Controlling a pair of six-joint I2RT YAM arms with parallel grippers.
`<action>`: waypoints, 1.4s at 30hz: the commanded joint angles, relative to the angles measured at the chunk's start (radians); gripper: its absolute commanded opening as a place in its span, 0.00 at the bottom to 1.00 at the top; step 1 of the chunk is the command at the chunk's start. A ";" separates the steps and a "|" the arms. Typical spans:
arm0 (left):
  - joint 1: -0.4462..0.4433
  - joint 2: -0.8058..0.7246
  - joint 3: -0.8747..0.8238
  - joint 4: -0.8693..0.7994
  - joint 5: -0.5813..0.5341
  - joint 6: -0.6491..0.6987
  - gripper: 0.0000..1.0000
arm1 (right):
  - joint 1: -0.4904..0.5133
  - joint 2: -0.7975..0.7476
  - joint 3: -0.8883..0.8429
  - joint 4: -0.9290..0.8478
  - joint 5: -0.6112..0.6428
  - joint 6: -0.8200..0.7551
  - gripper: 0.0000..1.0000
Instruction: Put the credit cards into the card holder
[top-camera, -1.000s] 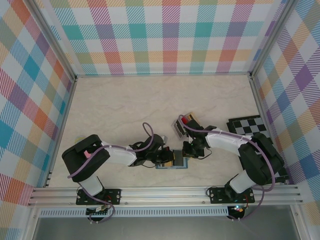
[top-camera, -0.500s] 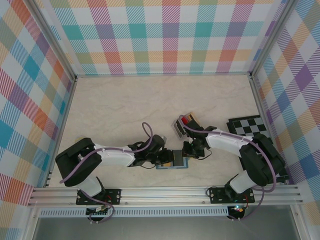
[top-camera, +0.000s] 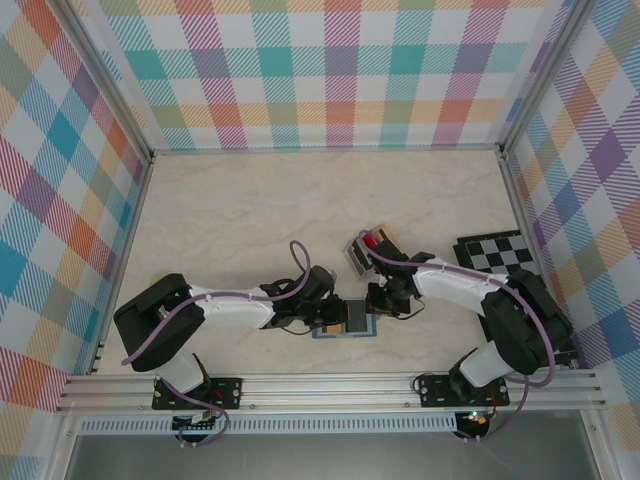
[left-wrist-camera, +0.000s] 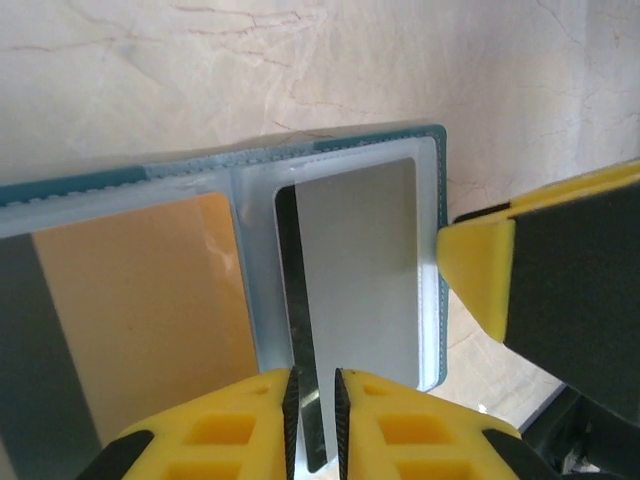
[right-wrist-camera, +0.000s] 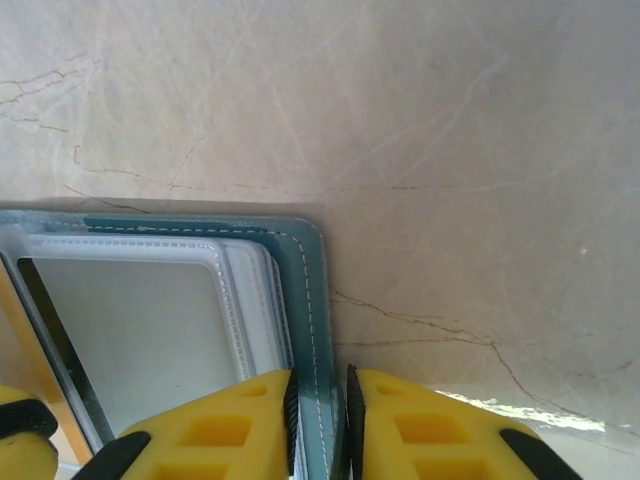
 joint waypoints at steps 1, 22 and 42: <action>-0.011 -0.055 0.011 -0.109 -0.081 0.016 0.19 | 0.000 -0.069 0.036 -0.086 0.061 -0.022 0.33; 0.248 0.188 0.360 -0.098 0.052 -0.072 0.41 | -0.124 0.032 0.428 -0.214 0.272 -0.339 0.31; 0.286 0.406 0.469 -0.016 0.122 -0.138 0.47 | -0.124 0.154 0.490 -0.187 0.247 -0.383 0.32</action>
